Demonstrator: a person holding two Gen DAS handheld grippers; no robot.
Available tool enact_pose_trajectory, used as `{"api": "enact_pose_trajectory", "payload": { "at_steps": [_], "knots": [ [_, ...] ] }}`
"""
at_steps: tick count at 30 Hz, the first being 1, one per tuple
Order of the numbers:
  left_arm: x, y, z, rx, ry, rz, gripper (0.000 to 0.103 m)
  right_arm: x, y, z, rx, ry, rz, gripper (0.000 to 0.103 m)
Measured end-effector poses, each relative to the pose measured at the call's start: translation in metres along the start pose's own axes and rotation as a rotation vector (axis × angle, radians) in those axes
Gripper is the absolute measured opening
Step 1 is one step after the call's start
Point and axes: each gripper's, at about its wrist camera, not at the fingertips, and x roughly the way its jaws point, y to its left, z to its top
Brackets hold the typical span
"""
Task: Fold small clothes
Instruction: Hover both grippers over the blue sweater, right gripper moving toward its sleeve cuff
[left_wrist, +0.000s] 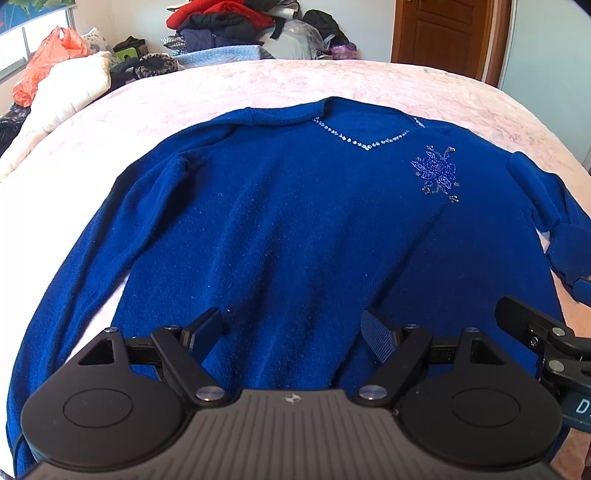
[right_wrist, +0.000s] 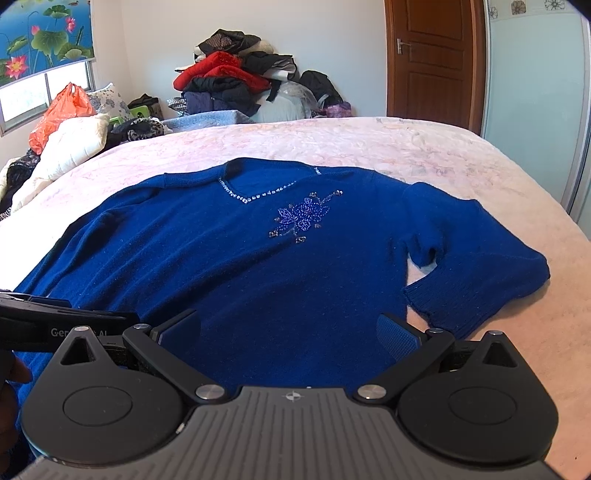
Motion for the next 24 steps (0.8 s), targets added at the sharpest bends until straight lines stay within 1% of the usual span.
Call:
{"api": "enact_pose_trajectory", "payload": {
  "at_steps": [5, 10, 14, 18, 20, 24],
  "knots": [
    [0.000, 0.000, 0.000, -0.008, 0.000, -0.003, 0.082, -0.002, 0.000, 0.000, -0.032, -0.016, 0.004, 0.102],
    [0.000, -0.001, -0.002, -0.005, -0.001, -0.006, 0.082, -0.006, 0.000, -0.002, -0.038, -0.033, 0.041, 0.102],
    [-0.002, -0.005, -0.004, 0.010, -0.010, -0.011, 0.082, -0.008, 0.000, -0.002, -0.049, -0.051, 0.023, 0.102],
    [-0.002, -0.007, -0.004, 0.017, -0.023, -0.004, 0.082, -0.009, -0.006, -0.001, -0.022, -0.057, 0.013, 0.101],
    [-0.002, -0.007, -0.004, 0.019, -0.026, 0.000, 0.082, -0.009, -0.008, -0.001, -0.013, -0.057, 0.017, 0.100],
    [-0.002, -0.009, -0.005, 0.027, -0.020, -0.001, 0.082, -0.009, -0.010, -0.002, -0.011, -0.063, 0.026, 0.101]
  ]
}}
